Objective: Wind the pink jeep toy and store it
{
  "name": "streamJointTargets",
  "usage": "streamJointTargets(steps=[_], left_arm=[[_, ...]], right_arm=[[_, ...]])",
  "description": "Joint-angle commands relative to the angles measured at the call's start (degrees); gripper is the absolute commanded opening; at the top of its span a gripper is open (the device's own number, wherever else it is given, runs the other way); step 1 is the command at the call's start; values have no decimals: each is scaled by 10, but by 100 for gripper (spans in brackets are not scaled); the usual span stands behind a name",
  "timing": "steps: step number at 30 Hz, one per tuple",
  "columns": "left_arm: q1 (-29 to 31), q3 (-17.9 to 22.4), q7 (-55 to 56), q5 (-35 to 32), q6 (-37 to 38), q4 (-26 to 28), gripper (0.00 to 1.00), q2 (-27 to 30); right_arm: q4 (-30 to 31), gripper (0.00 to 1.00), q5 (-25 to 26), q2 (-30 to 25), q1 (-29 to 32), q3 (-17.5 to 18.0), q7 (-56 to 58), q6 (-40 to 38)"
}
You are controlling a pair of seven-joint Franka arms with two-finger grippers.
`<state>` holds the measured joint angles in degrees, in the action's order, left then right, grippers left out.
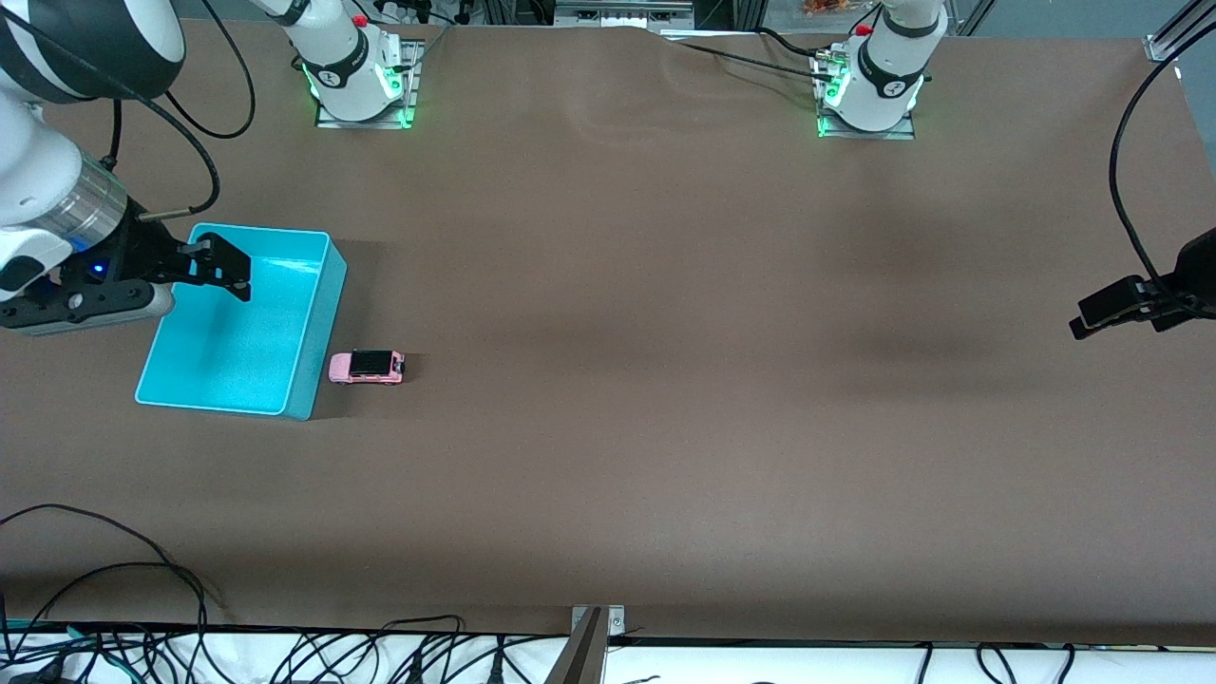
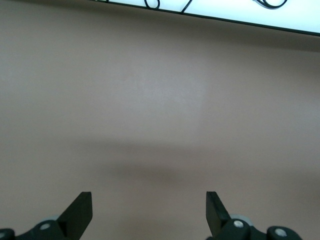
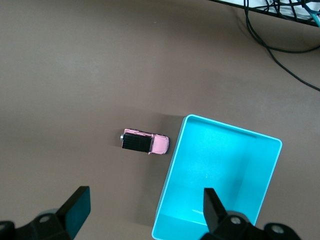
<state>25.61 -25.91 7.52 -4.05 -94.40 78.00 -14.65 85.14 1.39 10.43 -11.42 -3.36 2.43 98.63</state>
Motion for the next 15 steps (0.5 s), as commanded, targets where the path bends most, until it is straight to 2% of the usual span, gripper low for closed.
streamJointTargets(steps=[1,7,15], left_arm=[[11,2,-16,5,7,4,100,10],[11,2,-16,-15,7,23,100,22],[11,-2,-17,-37,6,98,100,73]], right_arm=[[2,100,30,5,-15,1,-51,9],[2,100,27,23,-15,1,-58,16],[2,100,26,32,-14,0,-58,25]])
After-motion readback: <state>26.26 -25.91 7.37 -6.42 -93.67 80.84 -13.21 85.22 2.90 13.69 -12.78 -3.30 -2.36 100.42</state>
